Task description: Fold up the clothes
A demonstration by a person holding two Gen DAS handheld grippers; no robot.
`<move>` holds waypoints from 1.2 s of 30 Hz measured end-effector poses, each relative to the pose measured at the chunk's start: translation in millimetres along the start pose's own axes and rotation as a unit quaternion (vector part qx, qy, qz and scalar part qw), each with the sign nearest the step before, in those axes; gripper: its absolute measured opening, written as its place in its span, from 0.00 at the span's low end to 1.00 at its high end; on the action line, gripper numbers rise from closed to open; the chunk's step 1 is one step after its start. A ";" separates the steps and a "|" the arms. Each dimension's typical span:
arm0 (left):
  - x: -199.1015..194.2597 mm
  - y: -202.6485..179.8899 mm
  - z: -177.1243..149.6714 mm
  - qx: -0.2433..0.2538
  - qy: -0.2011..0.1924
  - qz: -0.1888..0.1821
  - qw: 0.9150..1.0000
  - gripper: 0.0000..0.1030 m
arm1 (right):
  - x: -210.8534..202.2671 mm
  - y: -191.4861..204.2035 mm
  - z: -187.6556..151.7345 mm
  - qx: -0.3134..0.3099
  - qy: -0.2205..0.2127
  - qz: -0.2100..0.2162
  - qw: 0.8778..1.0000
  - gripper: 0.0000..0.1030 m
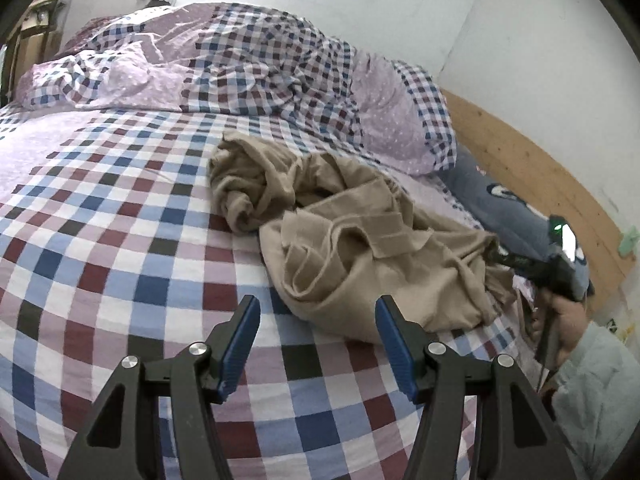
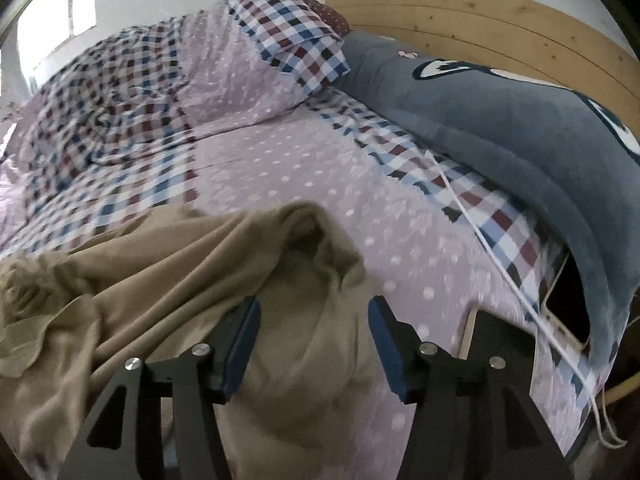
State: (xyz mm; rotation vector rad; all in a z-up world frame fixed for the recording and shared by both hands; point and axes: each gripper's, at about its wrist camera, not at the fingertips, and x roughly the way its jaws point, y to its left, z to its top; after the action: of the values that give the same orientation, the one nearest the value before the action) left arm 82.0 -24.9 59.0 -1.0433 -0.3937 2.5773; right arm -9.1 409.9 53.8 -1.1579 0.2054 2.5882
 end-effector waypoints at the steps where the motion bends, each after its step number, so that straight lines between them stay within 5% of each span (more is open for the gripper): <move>1: 1.4 -2.0 -1.6 0.004 0.003 0.003 1.000 0.62 | -7.0 1.3 -4.6 0.002 -0.003 0.011 1.000 0.58; 5: 3.2 -4.6 -5.6 0.010 0.004 0.012 1.000 0.62 | -37.0 12.8 -20.6 0.001 -0.028 0.081 0.996 0.58; 12: 7.6 -2.9 -9.6 0.005 0.015 0.013 1.000 0.62 | -39.4 87.6 -24.6 -0.092 -0.048 0.205 0.973 0.57; 19: 14.3 -5.9 -12.9 0.027 0.025 0.020 0.999 0.62 | 16.0 126.4 -27.7 -0.115 0.020 0.199 0.973 0.47; 22: 16.1 -2.7 -13.2 0.030 0.031 0.014 0.999 0.62 | 29.2 133.2 -27.7 -0.119 0.033 0.204 0.971 0.25; 24: 16.6 -0.8 -12.4 0.027 0.033 0.012 0.999 0.62 | 21.8 141.6 -28.5 -0.135 0.022 0.210 0.968 0.11; 36: 9.8 12.4 -5.5 -0.016 0.028 -0.011 0.999 0.62 | -64.1 155.5 -70.5 -0.227 -0.026 0.266 0.937 0.01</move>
State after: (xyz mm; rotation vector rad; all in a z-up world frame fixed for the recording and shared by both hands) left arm 76.8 -31.5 44.5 -1.1138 -0.4296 2.5245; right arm 30.4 231.8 56.1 -1.3228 -0.1224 3.2620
